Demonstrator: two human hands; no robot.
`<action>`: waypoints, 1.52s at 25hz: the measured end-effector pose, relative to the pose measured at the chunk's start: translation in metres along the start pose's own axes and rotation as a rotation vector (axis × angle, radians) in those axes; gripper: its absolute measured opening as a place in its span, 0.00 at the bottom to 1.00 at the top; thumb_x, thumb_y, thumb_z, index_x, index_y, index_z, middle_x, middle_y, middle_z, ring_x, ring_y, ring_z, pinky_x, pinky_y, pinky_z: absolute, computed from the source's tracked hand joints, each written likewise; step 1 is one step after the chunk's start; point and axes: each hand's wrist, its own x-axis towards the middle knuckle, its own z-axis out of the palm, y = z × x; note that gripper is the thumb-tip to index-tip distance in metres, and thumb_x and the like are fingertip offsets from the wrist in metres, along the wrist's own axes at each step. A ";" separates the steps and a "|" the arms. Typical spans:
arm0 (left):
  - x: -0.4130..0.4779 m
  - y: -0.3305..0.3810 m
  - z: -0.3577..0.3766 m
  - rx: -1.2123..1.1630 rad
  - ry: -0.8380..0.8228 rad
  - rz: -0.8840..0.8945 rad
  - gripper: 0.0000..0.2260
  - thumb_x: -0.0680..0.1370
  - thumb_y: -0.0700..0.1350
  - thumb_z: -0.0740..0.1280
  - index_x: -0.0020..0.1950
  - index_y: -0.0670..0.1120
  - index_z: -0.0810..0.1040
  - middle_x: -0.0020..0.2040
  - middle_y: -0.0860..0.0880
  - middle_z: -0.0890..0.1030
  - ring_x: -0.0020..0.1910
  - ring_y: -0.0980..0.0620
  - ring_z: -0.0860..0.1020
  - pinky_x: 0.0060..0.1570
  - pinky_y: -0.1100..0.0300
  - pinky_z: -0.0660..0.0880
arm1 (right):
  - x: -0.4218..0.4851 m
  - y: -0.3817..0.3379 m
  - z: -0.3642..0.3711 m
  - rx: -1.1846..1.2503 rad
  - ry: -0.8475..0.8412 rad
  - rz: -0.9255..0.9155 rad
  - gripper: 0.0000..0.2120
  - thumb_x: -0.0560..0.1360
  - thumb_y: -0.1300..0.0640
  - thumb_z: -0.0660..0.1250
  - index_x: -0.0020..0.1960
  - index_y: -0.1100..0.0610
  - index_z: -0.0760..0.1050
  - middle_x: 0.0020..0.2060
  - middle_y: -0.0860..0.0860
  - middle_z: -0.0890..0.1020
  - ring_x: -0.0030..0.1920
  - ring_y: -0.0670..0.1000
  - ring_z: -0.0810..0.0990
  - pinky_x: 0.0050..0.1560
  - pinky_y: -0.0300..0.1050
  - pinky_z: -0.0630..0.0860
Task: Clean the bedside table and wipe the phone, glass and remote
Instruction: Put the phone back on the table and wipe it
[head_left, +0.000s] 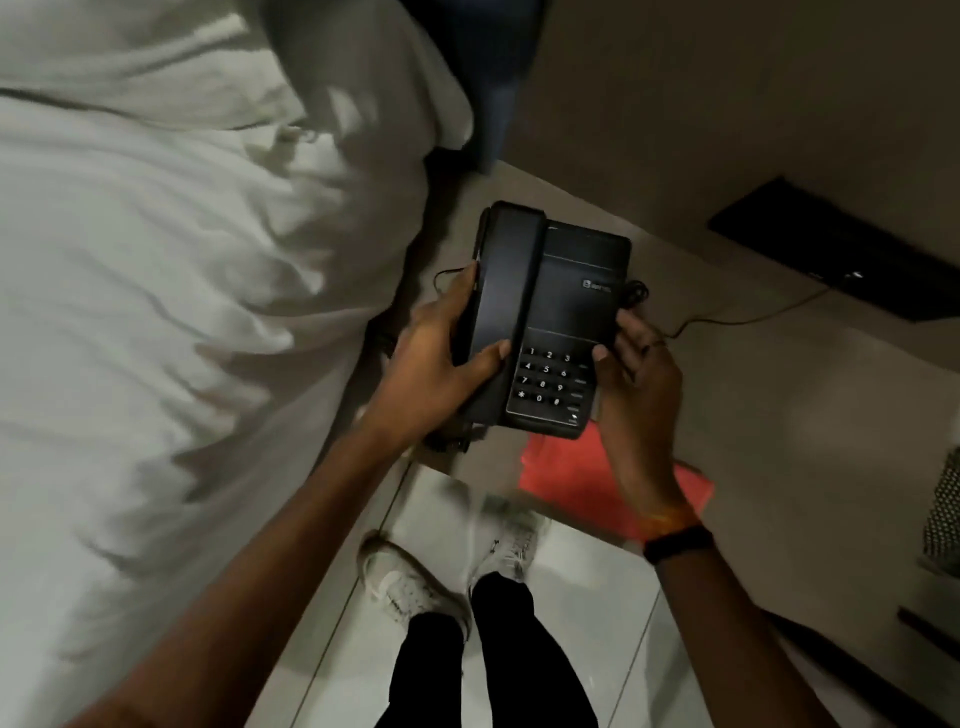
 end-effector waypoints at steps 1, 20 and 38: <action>0.014 -0.008 0.008 0.015 -0.041 0.002 0.32 0.77 0.44 0.73 0.78 0.54 0.63 0.60 0.74 0.76 0.61 0.71 0.76 0.62 0.62 0.78 | 0.012 0.011 0.001 -0.004 0.005 0.034 0.20 0.80 0.71 0.61 0.70 0.62 0.71 0.65 0.59 0.80 0.63 0.47 0.79 0.58 0.30 0.76; 0.125 -0.022 0.032 0.060 -0.067 -0.062 0.32 0.80 0.39 0.69 0.81 0.45 0.57 0.72 0.45 0.75 0.70 0.52 0.75 0.73 0.51 0.71 | 0.109 0.040 0.038 -0.082 0.064 0.062 0.23 0.81 0.67 0.61 0.75 0.59 0.67 0.70 0.58 0.76 0.71 0.56 0.75 0.72 0.55 0.72; -0.046 -0.066 0.128 0.917 -0.444 0.418 0.26 0.71 0.47 0.77 0.69 0.47 0.78 0.72 0.43 0.75 0.67 0.40 0.75 0.58 0.47 0.80 | -0.032 0.170 -0.114 -1.081 -0.408 -0.758 0.22 0.76 0.51 0.69 0.70 0.47 0.75 0.70 0.53 0.76 0.72 0.57 0.72 0.67 0.62 0.71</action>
